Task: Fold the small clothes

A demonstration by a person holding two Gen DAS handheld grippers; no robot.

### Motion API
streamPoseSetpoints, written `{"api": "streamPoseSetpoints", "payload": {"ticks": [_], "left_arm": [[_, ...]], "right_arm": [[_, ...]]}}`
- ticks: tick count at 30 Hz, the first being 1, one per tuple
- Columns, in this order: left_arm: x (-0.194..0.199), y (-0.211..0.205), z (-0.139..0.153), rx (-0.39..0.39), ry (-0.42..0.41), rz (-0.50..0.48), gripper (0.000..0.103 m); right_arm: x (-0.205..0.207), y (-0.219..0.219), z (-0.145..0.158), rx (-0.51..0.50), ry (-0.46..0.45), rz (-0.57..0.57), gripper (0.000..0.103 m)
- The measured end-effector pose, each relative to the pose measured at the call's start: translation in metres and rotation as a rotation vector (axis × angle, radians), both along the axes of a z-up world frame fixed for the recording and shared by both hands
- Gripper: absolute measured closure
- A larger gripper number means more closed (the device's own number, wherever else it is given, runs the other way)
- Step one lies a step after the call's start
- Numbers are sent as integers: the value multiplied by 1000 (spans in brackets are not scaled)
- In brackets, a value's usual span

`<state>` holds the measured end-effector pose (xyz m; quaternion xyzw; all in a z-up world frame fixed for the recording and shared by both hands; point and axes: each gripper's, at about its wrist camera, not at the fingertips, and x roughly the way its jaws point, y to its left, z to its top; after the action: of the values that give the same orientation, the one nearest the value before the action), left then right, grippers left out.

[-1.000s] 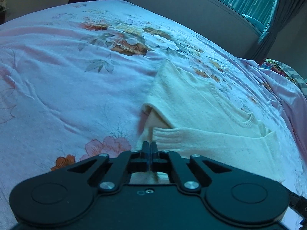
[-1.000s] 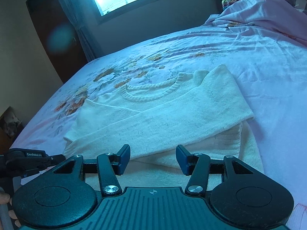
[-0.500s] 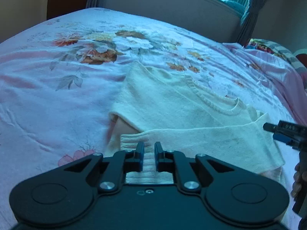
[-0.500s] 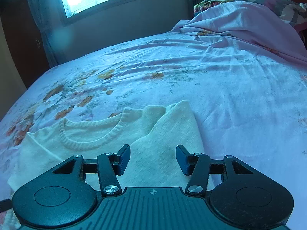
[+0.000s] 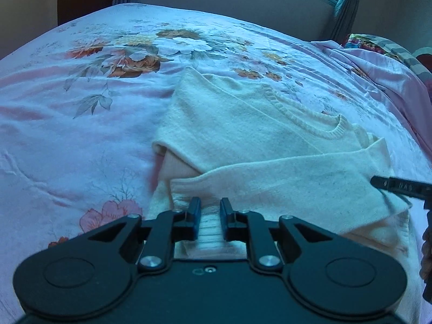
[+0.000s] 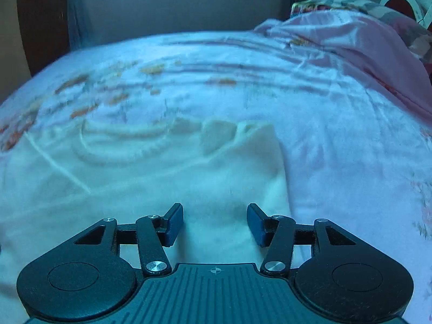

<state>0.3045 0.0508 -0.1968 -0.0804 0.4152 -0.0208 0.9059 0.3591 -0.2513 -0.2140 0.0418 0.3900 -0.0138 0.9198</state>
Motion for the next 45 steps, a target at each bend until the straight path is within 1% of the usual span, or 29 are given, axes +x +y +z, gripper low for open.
{"api": "streamPoseSetpoints", "payload": {"ticks": [1, 2, 3, 4, 5, 6, 7, 8, 9, 10, 11, 12, 13, 15, 17, 18, 20, 21, 22, 24, 28, 31, 33, 35, 38, 42, 45], "left_arm": [[-3, 0, 0, 2, 2, 3, 89], [-6, 1, 3, -2, 9, 9, 89], [-9, 1, 5, -4, 14, 12, 89], [-13, 1, 8, -3, 14, 9, 88], [-18, 1, 9, 1, 15, 3, 88], [-24, 1, 10, 5, 15, -2, 88], [-29, 1, 9, 9, 18, -3, 88], [-37, 0, 8, 13, 21, -4, 88], [-43, 0, 7, 15, 30, -1, 85], [-48, 0, 5, 11, 47, -2, 85], [-55, 0, 4, 11, 53, -7, 85], [-63, -1, 4, 20, 49, -14, 85], [-72, -2, 5, 32, 47, -28, 85], [-87, -3, 6, 55, 50, -51, 85], [-104, -1, 7, 44, 59, -54, 85], [-113, 1, 7, 41, 60, -58, 85], [-129, 1, 6, 52, 55, -70, 84], [-137, 1, 6, 59, 55, -75, 84], [-145, 1, 6, 60, 56, -77, 84], [-160, 3, 7, 56, 58, -80, 84], [-185, 8, 9, 55, 64, -89, 82], [-203, 8, 10, 70, 48, -96, 81], [-212, 8, 13, 82, 52, -104, 81], [-222, 11, 16, 74, 51, -91, 81], [-234, 20, 18, 80, 43, -56, 78], [-244, 33, 21, 67, 48, -26, 77], [-252, 47, 22, 61, 48, 9, 75]], "right_arm": [[-6, -2, -4, -6, -8, -6, 51], [-13, -1, 0, -17, -13, -20, 51], [-22, 1, 8, -12, -23, -26, 51], [-34, 3, 16, 16, -45, -21, 51], [-47, 5, 24, 50, -68, -9, 51], [-59, 9, 27, 62, -73, 13, 51], [-70, 15, 27, 54, -70, 38, 51], [-82, 22, 25, 38, -60, 61, 51], [-92, 27, 19, 30, -37, 78, 51], [-98, 30, 11, 19, -2, 90, 51], [-108, 35, 4, -9, 10, 94, 51], [-118, 38, 3, -31, 2, 91, 51], [-127, 39, 5, -23, 7, 94, 51], [-150, 37, 14, 30, -12, 92, 51], [-177, 41, 21, 51, -33, 113, 51], [-190, 45, 20, 39, -31, 141, 51], [-210, 52, 13, 35, -1, 163, 51], [-219, 54, 5, 42, 30, 168, 51], [-228, 54, 0, 36, 28, 162, 51], [-248, 56, -1, 15, 13, 162, 51], [-275, 49, 6, 90, 14, 134, 51], [-292, 50, 2, 71, 19, 141, 51], [-303, 48, 9, 91, 16, 125, 51], [-315, 44, 15, 122, 6, 116, 51], [-325, 42, 6, 90, 49, 109, 51], [-342, 36, 10, 97, 39, 91, 51], [-350, 28, 9, 110, 52, 67, 51]]}}
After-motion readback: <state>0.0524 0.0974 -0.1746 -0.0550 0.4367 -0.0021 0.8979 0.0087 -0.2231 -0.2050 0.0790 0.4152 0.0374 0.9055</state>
